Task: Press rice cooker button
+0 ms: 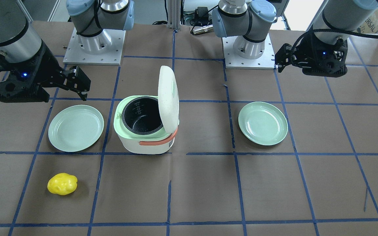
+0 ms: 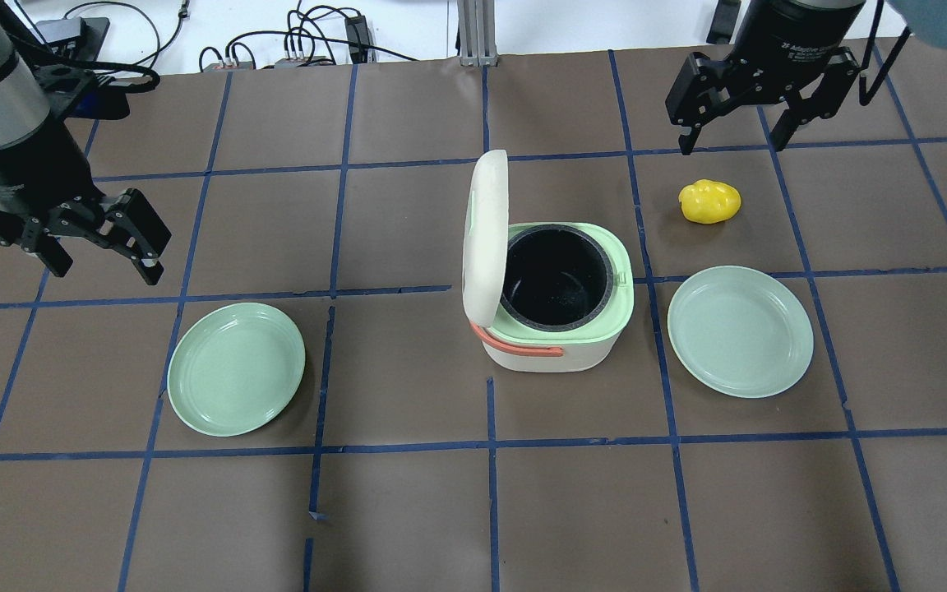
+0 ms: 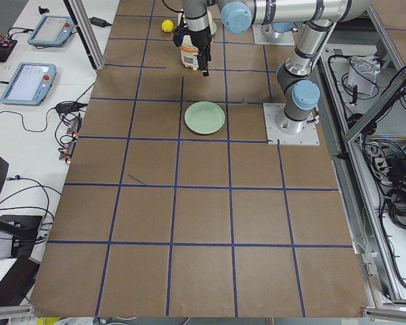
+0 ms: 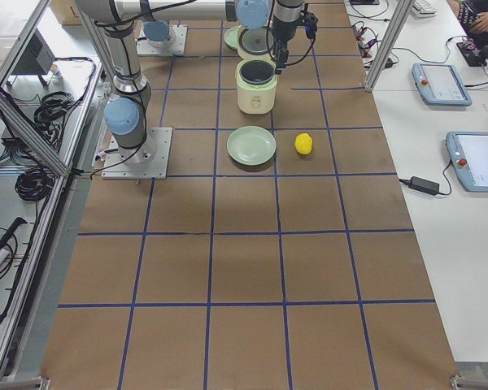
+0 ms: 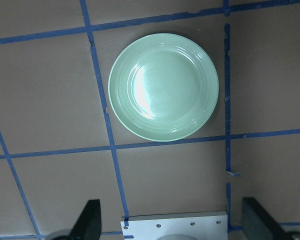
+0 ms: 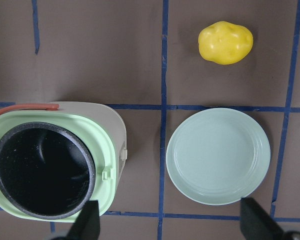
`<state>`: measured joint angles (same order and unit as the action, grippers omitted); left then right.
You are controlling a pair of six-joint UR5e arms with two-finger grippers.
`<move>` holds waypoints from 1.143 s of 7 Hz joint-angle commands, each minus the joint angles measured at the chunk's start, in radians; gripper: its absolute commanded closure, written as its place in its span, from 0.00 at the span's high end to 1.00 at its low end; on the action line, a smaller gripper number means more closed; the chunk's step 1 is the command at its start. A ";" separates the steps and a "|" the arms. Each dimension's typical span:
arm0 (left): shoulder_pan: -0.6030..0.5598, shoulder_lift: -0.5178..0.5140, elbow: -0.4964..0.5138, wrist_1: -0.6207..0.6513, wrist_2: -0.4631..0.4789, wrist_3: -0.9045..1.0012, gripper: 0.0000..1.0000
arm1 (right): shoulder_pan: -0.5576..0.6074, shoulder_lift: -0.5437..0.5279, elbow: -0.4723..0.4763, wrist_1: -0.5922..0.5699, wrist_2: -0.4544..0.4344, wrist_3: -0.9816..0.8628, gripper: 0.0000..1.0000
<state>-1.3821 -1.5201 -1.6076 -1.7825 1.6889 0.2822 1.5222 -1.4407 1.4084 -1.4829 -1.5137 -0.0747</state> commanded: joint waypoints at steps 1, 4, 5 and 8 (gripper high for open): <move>0.000 0.000 0.000 0.000 0.000 0.000 1.00 | 0.002 -0.016 -0.002 0.013 0.003 0.013 1.00; 0.000 0.000 0.000 0.000 0.000 0.000 1.00 | 0.079 -0.017 0.003 0.018 -0.023 0.150 1.00; 0.000 0.000 0.000 0.000 0.000 0.000 1.00 | 0.079 -0.015 0.004 0.015 -0.022 0.148 1.00; 0.000 0.001 0.000 0.000 0.000 0.000 1.00 | 0.079 -0.014 0.004 0.015 -0.020 0.148 1.00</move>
